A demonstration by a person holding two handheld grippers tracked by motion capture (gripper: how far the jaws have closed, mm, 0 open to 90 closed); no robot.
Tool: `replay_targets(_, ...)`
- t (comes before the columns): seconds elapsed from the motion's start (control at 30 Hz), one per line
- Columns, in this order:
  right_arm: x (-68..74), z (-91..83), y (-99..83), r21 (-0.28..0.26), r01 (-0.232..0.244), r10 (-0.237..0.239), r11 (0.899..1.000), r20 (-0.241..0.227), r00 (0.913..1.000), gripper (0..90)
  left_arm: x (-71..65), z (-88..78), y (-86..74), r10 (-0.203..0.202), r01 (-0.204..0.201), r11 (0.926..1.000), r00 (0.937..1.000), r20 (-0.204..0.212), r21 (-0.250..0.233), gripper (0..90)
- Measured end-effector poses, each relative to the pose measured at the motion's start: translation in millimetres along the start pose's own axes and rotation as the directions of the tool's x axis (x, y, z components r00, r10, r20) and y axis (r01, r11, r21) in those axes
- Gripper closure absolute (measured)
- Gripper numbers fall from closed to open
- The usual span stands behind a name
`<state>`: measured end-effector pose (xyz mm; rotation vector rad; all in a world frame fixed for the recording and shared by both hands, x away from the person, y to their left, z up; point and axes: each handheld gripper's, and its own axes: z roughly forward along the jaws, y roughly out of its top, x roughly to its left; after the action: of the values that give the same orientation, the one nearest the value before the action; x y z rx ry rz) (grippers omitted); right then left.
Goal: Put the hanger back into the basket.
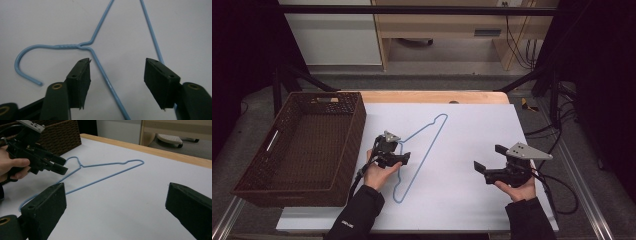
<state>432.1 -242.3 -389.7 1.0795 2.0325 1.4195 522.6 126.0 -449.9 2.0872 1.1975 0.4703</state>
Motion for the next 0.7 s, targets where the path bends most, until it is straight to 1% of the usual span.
replay_targets(0.07,0.2,0.5,-0.2,0.001,0.001,-0.001,1.0,-0.001,1.0,3.7,1.5,4.1,-0.7,0.006,-0.006,0.9999,1.0,-0.008,0.016,44.3)
replay_targets(0.13,0.2,0.7,-0.2,0.002,0.002,-0.002,1.0,-0.001,1.0,3.7,2.2,5.7,-1.2,0.003,-0.003,0.9998,1.0,-0.008,0.021,49.2)
replay_targets(0.17,0.2,0.7,-0.2,0.002,0.002,-0.002,1.0,-0.001,1.0,3.7,3.0,7.8,-1.5,0.0,0.001,0.9997,0.9999,-0.013,0.026,49.2)
replay_targets(0.2,0.2,0.9,-0.3,0.005,0.0,0.0,1.0,-0.001,1.0,3.7,2.9,11.4,-2.2,-0.01,0.011,0.9996,0.9997,-0.02,0.027,53.0)
replay_targets(0.23,0.2,0.9,-0.3,0.005,0.0,0.0,1.0,-0.001,1.0,3.7,2.9,11.4,-2.2,-0.01,0.011,0.9996,0.9997,-0.02,0.027,54.4)
replay_targets(0.27,0.2,1.0,-0.4,0.006,0.002,-0.002,1.0,-0.004,1.0,3.7,3.9,14.2,-2.8,-0.003,0.005,0.999,0.9996,-0.03,0.044,56.4)
replay_targets(0.3,0.3,1.1,-0.4,0.006,0.002,-0.002,1.0,-0.004,1.0,3.7,3.4,15.2,-3.2,-0.01,0.011,0.9989,0.9994,-0.033,0.046,59.5)
replay_targets(0.37,0.3,1.2,-0.4,0.006,0.001,-0.001,1.0,-0.004,1.0,3.7,3.3,16.1,-3.3,-0.009,0.011,0.9989,0.9993,-0.037,0.046,62.9)
replay_targets(0.4,0.3,1.4,-0.6,0.006,0.002,-0.002,1.0,-0.004,1.0,3.7,3.0,17.1,-3.5,-0.018,0.02,0.9986,0.9991,-0.04,0.049,62.9)
replay_targets(0.43,0.3,2.0,-0.7,0.008,0.005,-0.005,1.0,-0.003,1.0,3.7,2.8,18.3,-3.9,-0.027,0.029,0.9983,0.999,-0.036,0.051,66.2)
replay_targets(0.5,0.5,2.7,-0.9,0.009,0.005,-0.005,1.0,-0.003,1.0,3.7,2.7,18.7,-3.9,-0.028,0.03,0.9981,0.9987,-0.042,0.054,68.7)
replay_targets(0.53,0.6,2.8,-1.0,0.011,0.005,-0.005,1.0,-0.003,1.0,3.7,2.6,21.0,-4.5,-0.036,0.039,0.9976,0.9979,-0.054,0.058,69.7)
replay_targets(0.63,0.7,3.1,-1.1,0.011,0.006,-0.006,1.0,-0.003,1.0,3.7,2.5,22.5,-5.4,-0.044,0.047,0.997,0.9971,-0.062,0.061,72.1)
replay_targets(0.7,0.7,3.0,-1.1,0.01,0.004,-0.004,1.0,-0.003,1.0,3.7,2.0,22.6,-5.7,-0.06,0.064,0.9964,0.9956,-0.072,0.055,73.2)
